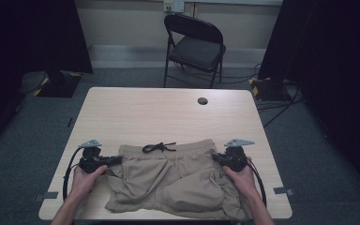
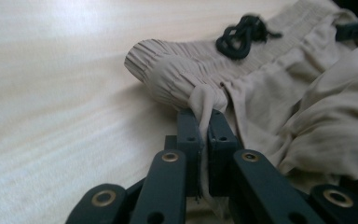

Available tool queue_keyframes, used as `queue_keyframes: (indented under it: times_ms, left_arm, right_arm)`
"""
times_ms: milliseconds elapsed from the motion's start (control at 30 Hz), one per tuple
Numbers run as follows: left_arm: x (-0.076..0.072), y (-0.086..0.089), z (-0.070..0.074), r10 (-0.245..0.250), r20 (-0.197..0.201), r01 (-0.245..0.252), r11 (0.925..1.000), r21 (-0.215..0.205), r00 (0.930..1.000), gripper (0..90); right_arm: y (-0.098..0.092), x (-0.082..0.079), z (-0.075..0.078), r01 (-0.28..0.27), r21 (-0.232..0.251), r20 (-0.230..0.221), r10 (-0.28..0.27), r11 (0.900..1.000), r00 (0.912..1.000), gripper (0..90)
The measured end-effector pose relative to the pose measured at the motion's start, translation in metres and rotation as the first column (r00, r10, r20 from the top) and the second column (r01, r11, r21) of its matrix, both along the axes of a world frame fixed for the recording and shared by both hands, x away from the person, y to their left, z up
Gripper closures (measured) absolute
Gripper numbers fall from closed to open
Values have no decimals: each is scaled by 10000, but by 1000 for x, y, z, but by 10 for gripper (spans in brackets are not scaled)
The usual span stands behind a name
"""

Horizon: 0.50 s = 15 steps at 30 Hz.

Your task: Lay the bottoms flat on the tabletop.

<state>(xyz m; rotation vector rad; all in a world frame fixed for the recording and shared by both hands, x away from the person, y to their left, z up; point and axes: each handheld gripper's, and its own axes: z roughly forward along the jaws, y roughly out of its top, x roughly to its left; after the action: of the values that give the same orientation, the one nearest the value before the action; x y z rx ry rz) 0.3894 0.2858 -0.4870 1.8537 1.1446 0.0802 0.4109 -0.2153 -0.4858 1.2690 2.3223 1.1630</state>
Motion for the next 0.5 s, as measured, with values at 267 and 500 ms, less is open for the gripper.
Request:
queue_keyframes:
  times_ms: [267, 500]
  left_arm:
    - [-3, 5, 11, 314, 560, -284, 9981, -542, 9979, 873]
    - [-7, 2, 29, 335, 1373, -240, 9972, -703, 9900, 874]
  right_arm:
    - [-4, -2, 15, 28, 822, 524, -71, 9966, 9986, 859]
    - [-6, -2, 40, -14, 1374, 1100, -138, 9905, 9938, 867]
